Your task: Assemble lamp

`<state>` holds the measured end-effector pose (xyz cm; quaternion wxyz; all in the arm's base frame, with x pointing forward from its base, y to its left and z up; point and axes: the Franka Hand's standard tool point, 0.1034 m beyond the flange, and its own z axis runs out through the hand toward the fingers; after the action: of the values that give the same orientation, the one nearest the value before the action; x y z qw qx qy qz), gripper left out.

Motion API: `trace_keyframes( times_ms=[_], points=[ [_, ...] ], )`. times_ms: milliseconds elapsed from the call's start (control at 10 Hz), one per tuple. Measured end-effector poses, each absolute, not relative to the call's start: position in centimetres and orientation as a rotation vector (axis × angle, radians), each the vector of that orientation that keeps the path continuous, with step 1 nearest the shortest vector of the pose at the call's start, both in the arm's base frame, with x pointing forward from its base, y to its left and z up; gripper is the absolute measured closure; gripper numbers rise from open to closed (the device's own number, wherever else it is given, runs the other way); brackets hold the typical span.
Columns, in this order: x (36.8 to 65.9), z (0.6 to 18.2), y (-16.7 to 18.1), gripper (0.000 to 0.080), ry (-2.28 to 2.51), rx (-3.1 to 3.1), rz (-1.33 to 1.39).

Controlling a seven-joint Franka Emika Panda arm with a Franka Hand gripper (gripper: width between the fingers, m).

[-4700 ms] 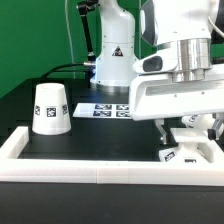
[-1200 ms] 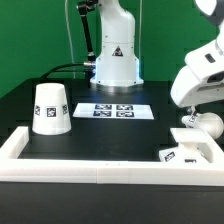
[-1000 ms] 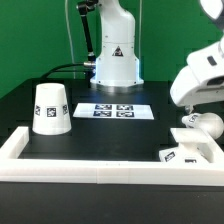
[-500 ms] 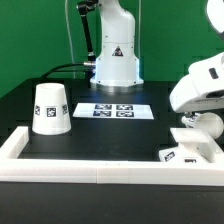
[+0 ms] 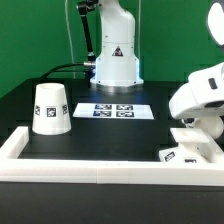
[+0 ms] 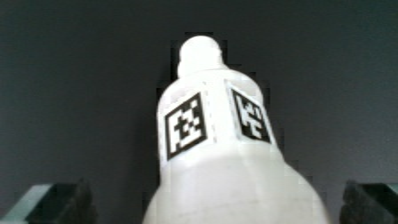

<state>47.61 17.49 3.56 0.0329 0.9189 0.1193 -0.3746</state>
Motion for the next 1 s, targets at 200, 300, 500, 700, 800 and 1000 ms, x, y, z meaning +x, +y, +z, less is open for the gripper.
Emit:
trace_keyframes(
  times_ms=[200, 300, 500, 700, 800, 1000],
  points=[
    [47.5, 3.1, 17.5, 0.0101, 0.364, 2.827, -1.159],
    [47.5, 3.0, 17.5, 0.0101, 0.365, 2.829, -1.156],
    [47.6, 2.3, 17.8, 0.0101, 0.370, 2.839, -1.139],
    [47.6, 1.4, 18.1, 0.0101, 0.375, 2.850, -1.121],
    [47.6, 1.2, 18.2, 0.0101, 0.376, 2.853, -1.114],
    [47.5, 1.0, 18.2, 0.0113, 0.377, 2.854, -1.112]
  ],
)
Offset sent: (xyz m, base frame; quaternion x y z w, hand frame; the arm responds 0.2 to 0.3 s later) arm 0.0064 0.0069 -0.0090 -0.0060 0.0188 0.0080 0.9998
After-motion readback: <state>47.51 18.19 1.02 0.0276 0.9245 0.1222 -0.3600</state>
